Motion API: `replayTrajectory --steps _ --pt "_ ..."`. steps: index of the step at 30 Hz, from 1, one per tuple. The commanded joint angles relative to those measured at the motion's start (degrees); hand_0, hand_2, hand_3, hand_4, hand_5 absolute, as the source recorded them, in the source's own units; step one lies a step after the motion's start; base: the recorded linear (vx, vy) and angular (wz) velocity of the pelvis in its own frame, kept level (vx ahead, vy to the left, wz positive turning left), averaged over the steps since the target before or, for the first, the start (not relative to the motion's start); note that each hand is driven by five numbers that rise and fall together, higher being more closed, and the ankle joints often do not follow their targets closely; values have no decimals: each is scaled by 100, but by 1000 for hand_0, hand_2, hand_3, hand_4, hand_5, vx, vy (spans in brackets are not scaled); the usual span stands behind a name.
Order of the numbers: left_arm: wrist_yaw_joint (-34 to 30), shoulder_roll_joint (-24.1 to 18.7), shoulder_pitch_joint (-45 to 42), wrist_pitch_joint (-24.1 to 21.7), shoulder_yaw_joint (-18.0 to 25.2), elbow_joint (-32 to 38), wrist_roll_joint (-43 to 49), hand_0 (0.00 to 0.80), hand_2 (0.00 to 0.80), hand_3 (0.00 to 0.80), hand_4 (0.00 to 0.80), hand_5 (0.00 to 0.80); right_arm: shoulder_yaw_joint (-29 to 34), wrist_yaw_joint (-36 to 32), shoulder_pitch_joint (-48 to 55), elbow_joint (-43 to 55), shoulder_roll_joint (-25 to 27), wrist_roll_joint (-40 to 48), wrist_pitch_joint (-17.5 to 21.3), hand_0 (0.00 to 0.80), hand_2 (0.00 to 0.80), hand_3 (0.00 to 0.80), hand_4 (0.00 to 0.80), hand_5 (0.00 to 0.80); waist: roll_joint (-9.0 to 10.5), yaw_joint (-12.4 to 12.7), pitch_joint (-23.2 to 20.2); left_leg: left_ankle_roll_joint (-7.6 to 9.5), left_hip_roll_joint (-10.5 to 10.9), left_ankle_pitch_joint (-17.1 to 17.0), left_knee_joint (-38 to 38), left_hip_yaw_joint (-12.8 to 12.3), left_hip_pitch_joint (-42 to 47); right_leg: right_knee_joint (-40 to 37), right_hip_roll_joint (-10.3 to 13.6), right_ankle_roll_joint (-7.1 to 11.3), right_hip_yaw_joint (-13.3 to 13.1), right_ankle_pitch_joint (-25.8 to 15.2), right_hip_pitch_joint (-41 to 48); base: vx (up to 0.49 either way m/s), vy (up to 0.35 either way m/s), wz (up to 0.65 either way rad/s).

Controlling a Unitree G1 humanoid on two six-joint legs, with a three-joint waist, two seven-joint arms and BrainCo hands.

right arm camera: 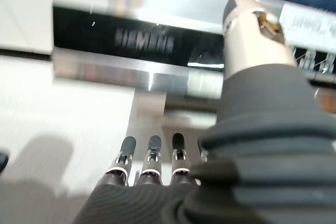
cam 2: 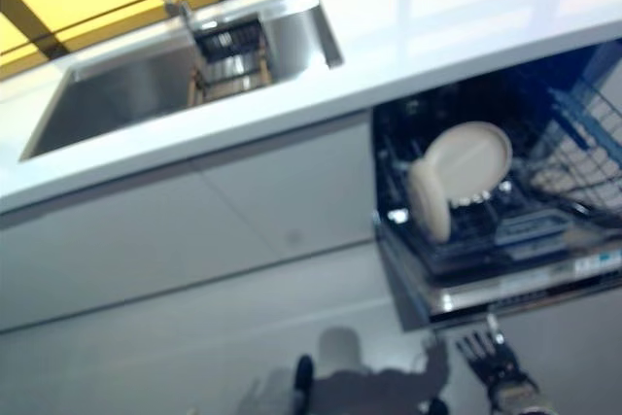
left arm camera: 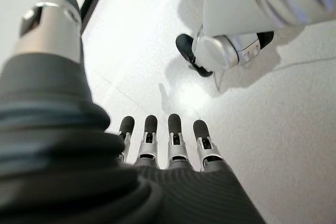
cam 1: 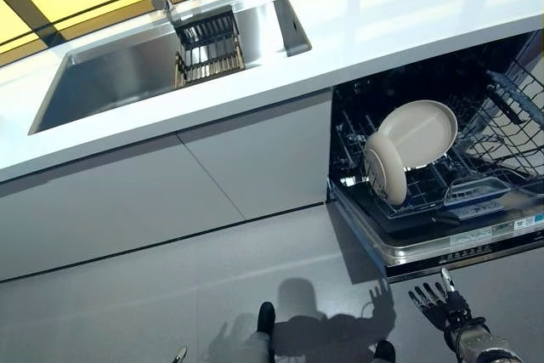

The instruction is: Take plates into dishwasher

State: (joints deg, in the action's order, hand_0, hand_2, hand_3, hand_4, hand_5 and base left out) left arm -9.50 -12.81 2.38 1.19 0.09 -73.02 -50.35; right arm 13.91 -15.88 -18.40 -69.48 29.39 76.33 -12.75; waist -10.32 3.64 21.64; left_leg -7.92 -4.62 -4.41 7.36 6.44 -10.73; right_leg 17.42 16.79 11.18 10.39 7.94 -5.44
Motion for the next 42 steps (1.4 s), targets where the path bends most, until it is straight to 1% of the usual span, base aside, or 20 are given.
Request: replayTrajectory --steps 1,6,8,9,11,12,13,15,16,17,20,25,30,32,36,40,42 --pt "-28 -72 54 -68 -162 -29 -61 0 0 0 0 0 251 -144 -375 523 -87 417 234 0 0 0 0 0 226 116 54 204 -89 280 866 -21 -249 753 -180 -977 6 162 -192 33 39 13" --pt "50 -130 -37 21 -155 79 74 0 0 0 0 0 256 -514 -536 617 -73 409 289 0 0 0 0 0 337 229 28 238 -95 413 1160 23 -303 1018 -149 -984 27 232 -176 76 -14 12" --pt "129 -179 -124 90 -107 153 204 0 0 0 0 0 202 -754 -580 807 -79 409 329 0 0 0 0 0 434 304 1 272 -73 558 1339 57 -274 1197 -110 -962 28 320 -124 122 -33 7" --pt "138 -186 -142 103 -95 171 232 0 0 0 0 0 190 -729 -599 879 -79 419 342 0 0 0 0 0 439 313 -17 283 -72 512 1327 65 -285 1188 -113 -961 39 269 -133 99 -9 7" --pt "148 -214 -195 112 -94 190 281 0 0 0 0 0 138 -830 -650 1076 -61 459 421 0 0 0 0 0 465 341 -40 293 -63 537 1378 73 -278 1245 -103 -955 49 273 -124 73 7 6" --pt "162 -237 -262 133 -81 227 352 0 0 0 0 0 77 -834 -706 1291 -42 527 462 0 0 0 0 0 498 363 -42 303 -50 630 1469 59 -245 1348 -76 -945 49 351 -98 56 10 5" --pt "169 -247 -276 144 -74 238 379 0 0 0 0 0 51 -829 -728 1392 -48 543 497 0 0 0 0 0 497 366 -58 315 -54 578 1442 59 -252 1326 -81 -946 57 297 -104 86 13 6" --pt "200 -290 -350 220 -30 295 511 0 0 0 0 0 -81 -910 -811 1766 -90 564 573 0 0 0 0 0 539 395 -84 321 -43 648 1500 48 -196 1391 -65 -923 36 353 -49 88 11 3" --pt "201 -309 -367 244 -24 309 536 0 0 0 0 0 -110 -950 -834 1852 -86 574 582 0 0 0 0 0 545 403 -112 332 -49 594 1463 53 -193 1351 -73 -918 46 292 -41 118 4 1" --pt "192 -327 -407 283 -13 329 587 0 0 0 0 0 -150 -1001 -868 1939 -75 570 584 0 0 0 0 0 568 419 -130 329 -45 657 1495 50 -133 1384 -56 -898 40 345 13 63 12 0" --pt "225 -331 -470 343 -8 359 702 0 0 0 0 0 -275 -1048 -983 2159 -47 611 618 0 0 0 0 0 589 459 -245 341 -57 579 1396 53 -26 1278 -61 -874 73 268 141 126 22 1" --pt "240 -296 -611 401 -26 365 873 0 0 0 0 0 -429 -875 -1081 2620 -77 735 791 0 0 0 0 0 624 515 -391 335 -66 544 1303 65 147 1169 -85 -851 106 251 358 145 18 1" --pt "205 -289 -784 432 -62 242 1025 0 0 0 0 0 -433 -587 -1245 2696 -47 409 984 0 0 0 0 0 606 624 -524 315 -33 490 1203 131 318 1032 -76 -828 177 223 638 138 29 3" --pt "181 -317 -831 422 -50 216 1068 0 0 0 0 0 -450 -563 -1257 2714 -41 243 920 0 0 0 0 0 603 647 -536 318 -34 469 1153 136 386 1002 -66 -807 205 208 711 109 12 11" --pt "107 -360 -922 361 22 88 1170 0 0 0 0 0 -495 -565 -1183 2748 -116 115 937 0 0 0 0 0 639 685 -564 311 -52 421 1040 129 525 859 -57 -746 272 154 883 109 -9 9" --pt "104 -377 -990 320 83 41 1263 0 0 0 0 0 -521 -509 -1104 2774 -161 -16 898 0 0 0 0 0 688 715 -618 292 -90 357 915 133 610 669 -92 -715 338 97 1017 77 -19 11" --pt "55 -412 -1012 297 134 -36 1318 0 0 0 0 0 -523 -445 -1046 2713 -157 -215 835 0 0 0 0 0 725 726 -676 281 -114 315 792 134 678 497 -125 -682 370 52 1102 79 -33 26"
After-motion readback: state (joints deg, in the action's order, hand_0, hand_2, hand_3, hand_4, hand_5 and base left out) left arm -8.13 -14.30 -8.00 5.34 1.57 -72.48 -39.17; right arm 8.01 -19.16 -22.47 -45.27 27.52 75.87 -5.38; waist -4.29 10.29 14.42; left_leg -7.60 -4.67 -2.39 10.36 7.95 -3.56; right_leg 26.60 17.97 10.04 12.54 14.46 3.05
